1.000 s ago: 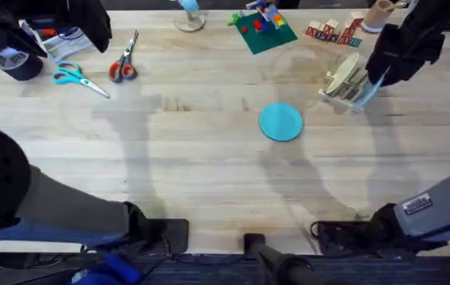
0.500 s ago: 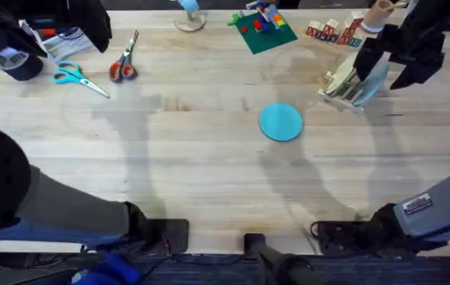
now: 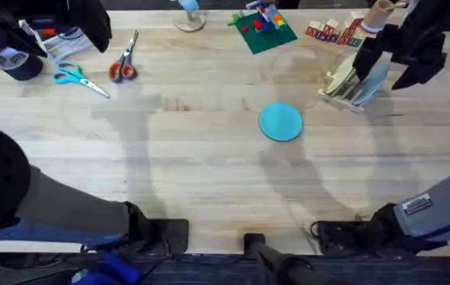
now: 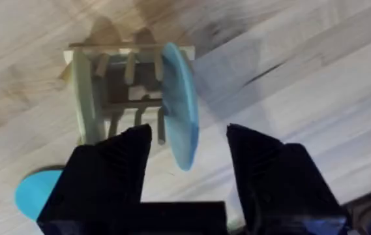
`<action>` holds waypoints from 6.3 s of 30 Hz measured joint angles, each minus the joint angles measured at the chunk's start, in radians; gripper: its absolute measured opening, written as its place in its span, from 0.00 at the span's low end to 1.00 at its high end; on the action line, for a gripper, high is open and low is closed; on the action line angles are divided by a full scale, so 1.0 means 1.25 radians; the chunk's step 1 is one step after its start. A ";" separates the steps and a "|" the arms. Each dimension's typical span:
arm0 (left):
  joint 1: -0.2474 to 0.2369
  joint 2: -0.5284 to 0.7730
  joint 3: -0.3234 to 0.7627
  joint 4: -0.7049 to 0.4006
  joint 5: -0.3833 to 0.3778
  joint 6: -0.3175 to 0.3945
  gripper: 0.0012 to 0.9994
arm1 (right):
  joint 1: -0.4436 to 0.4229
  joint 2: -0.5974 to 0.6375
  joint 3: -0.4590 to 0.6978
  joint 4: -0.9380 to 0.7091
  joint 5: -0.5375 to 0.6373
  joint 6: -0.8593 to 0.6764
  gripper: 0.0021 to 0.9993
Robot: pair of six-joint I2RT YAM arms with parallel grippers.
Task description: Pick up the plates from the table one by one and place each into a slot on the dish rack.
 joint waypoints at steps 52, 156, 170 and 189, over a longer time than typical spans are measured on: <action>0.000 0.000 0.000 0.000 0.000 0.000 0.99 | -0.065 -0.162 0.670 -0.313 -0.127 -0.045 1.00; -0.611 0.173 -0.144 0.283 0.700 -0.220 0.04 | -0.043 -0.410 0.419 -0.305 -0.246 -0.089 1.00; -0.595 0.173 -0.313 0.383 0.765 -0.114 0.04 | -0.043 -0.410 0.419 -0.305 -0.246 -0.089 1.00; -0.582 0.175 -0.319 0.423 0.768 -0.089 0.04 | -0.043 -0.410 0.419 -0.305 -0.246 -0.089 1.00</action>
